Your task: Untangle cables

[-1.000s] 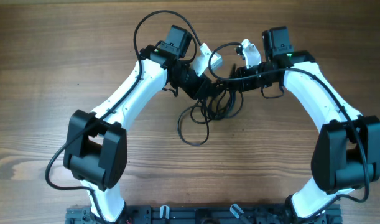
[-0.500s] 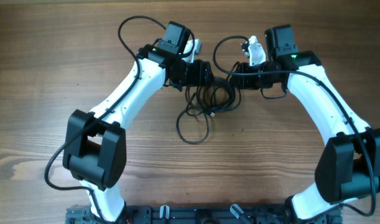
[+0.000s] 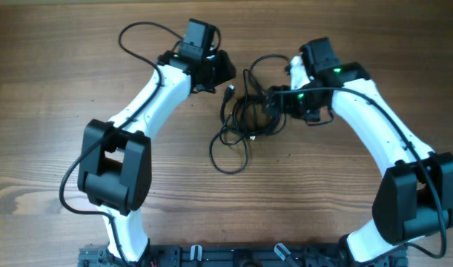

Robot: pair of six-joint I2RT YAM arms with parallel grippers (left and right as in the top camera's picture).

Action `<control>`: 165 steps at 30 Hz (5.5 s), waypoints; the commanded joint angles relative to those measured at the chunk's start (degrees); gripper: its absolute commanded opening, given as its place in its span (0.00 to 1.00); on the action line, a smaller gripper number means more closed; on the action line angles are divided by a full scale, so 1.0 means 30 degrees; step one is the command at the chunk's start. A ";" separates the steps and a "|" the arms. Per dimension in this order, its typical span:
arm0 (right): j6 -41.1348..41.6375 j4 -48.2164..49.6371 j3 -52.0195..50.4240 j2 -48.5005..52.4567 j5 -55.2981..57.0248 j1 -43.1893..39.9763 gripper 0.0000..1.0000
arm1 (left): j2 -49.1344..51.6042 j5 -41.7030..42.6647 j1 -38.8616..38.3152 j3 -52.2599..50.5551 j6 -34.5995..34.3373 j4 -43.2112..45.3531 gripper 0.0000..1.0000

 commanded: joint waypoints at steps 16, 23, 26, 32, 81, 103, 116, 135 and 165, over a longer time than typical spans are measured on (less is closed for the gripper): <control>0.0408 0.0539 0.0197 0.0138 0.1464 -0.3526 0.90 | 0.2382 -0.6980 -0.5268 0.0015 -0.3140 -0.0597 0.29; 0.0262 0.0546 0.0197 0.0138 0.1457 -0.3526 0.90 | 0.3810 -0.7147 -0.5282 0.0015 -0.3126 -0.0583 0.15; 0.0124 0.0561 0.0197 0.0138 0.1435 -0.3519 0.90 | 0.3854 -0.7155 -0.5282 0.0022 -0.3118 -0.0729 0.04; -0.6441 0.1858 0.0197 0.0138 -0.6433 -0.3402 0.85 | 0.1698 -0.4335 -0.5100 0.0058 0.0750 -0.1523 0.04; -0.4495 0.2470 0.0124 -0.5282 -0.4750 -0.5180 0.53 | -0.1486 0.7023 0.1931 0.0058 0.9143 -0.5523 0.04; -1.0979 0.0969 0.0124 -0.2171 -0.3927 0.0000 0.14 | -0.1486 0.9544 0.1348 0.0058 1.0309 -0.4561 0.04; -0.6499 0.3373 0.0066 0.2164 -0.3257 0.1290 0.09 | -0.1486 0.9551 0.1333 0.0058 0.9887 -0.4568 0.04; -0.5377 0.2863 0.0051 -0.1829 -0.8524 -0.1982 0.04 | -0.1486 -0.2688 0.1341 0.0051 0.1399 -0.5894 0.04; -0.9122 0.2572 0.0044 -0.2412 -1.2466 -0.2783 0.35 | -0.1435 1.7201 0.1428 0.0051 0.8539 -0.1632 0.04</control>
